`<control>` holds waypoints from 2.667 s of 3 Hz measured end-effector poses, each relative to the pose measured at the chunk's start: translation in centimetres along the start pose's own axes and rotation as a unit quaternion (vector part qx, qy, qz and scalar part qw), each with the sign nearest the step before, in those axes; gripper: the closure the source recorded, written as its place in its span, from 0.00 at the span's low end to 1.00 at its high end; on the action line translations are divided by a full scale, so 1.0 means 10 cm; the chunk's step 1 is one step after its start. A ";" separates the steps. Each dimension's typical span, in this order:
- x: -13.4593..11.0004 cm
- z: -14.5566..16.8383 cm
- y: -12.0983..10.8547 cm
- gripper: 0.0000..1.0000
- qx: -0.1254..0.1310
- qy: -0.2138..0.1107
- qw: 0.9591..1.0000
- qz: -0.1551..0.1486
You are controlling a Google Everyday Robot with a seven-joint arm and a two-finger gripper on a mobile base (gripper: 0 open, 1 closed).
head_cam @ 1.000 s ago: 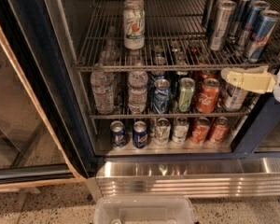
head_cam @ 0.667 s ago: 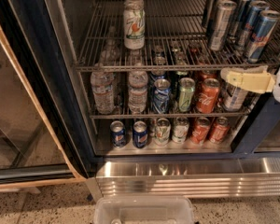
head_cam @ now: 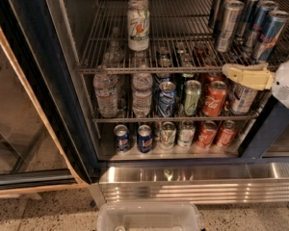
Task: Pick redbull can from top shelf of fridge
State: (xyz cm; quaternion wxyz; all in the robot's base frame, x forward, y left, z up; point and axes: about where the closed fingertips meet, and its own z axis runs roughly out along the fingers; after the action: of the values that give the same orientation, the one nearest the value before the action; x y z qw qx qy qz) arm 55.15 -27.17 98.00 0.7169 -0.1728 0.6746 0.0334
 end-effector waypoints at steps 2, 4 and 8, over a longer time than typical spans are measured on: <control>-0.08 0.14 -0.08 0.24 0.021 -0.040 0.999 -0.003; -0.11 0.17 -0.14 0.14 0.044 -0.057 0.997 -0.006; -0.14 0.31 -0.22 0.16 0.078 -0.041 0.996 -0.023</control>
Offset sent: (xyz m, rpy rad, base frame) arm 0.0210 -0.0071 0.0124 0.0359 -0.1169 -0.0376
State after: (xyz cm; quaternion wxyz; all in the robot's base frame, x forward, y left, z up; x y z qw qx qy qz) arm 58.59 -28.04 99.91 0.7555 -0.1309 0.6413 -0.0289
